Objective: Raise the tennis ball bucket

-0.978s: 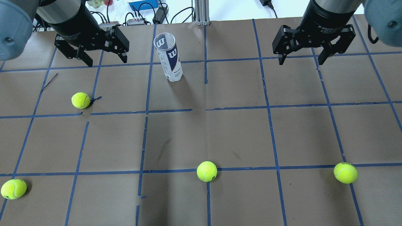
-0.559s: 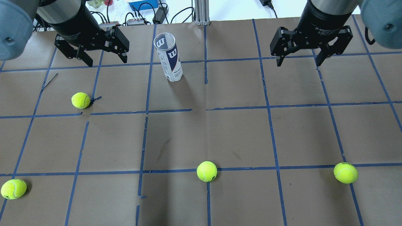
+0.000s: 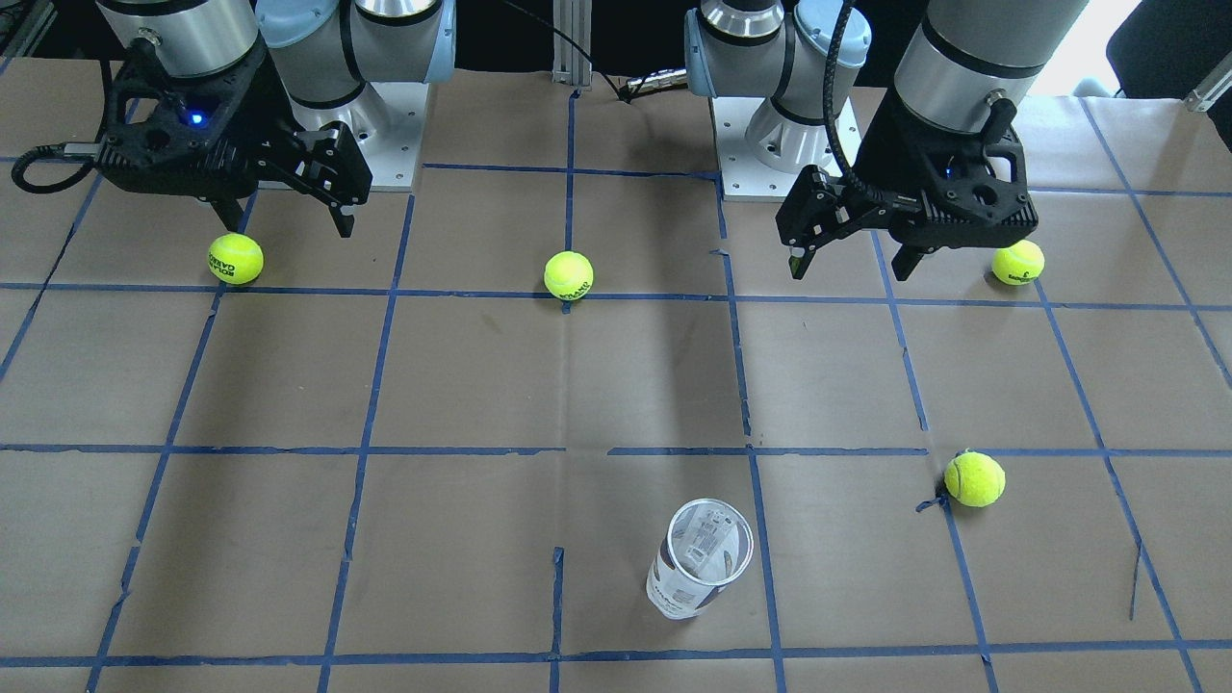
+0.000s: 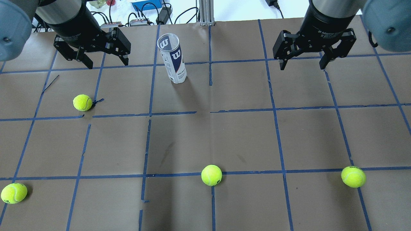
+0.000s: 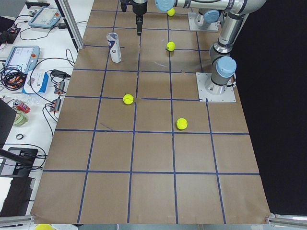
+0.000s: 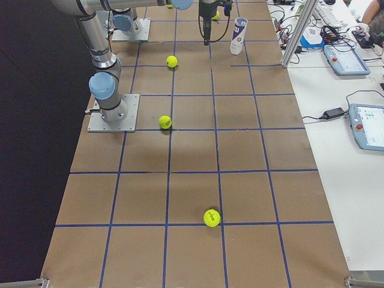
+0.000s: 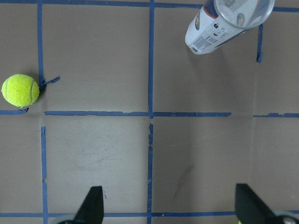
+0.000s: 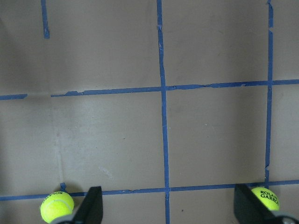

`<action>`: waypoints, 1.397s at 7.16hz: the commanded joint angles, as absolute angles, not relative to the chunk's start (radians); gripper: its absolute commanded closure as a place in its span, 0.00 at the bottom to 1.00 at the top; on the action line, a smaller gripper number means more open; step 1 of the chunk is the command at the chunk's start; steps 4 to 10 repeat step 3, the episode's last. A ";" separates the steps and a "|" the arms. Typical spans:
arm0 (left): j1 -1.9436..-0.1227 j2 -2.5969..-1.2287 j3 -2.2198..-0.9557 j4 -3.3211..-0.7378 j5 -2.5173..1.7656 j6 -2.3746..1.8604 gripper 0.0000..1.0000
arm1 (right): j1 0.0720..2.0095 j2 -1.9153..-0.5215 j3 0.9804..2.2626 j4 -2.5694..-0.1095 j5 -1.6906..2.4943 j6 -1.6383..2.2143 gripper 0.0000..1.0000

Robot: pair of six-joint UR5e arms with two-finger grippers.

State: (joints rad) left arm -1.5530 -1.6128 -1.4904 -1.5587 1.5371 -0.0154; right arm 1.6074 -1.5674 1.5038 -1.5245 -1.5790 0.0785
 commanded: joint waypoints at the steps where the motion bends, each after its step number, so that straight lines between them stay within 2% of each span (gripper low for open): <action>1: -1.554 -1.605 -1.491 -1.592 1.542 -0.015 0.00 | 1.595 -1.562 1.506 -1.513 -1.572 0.075 0.00; 10: -1.558 -1.600 -1.493 -1.601 1.581 -0.014 0.00 | 1.592 -1.563 1.508 -1.503 -1.568 0.080 0.00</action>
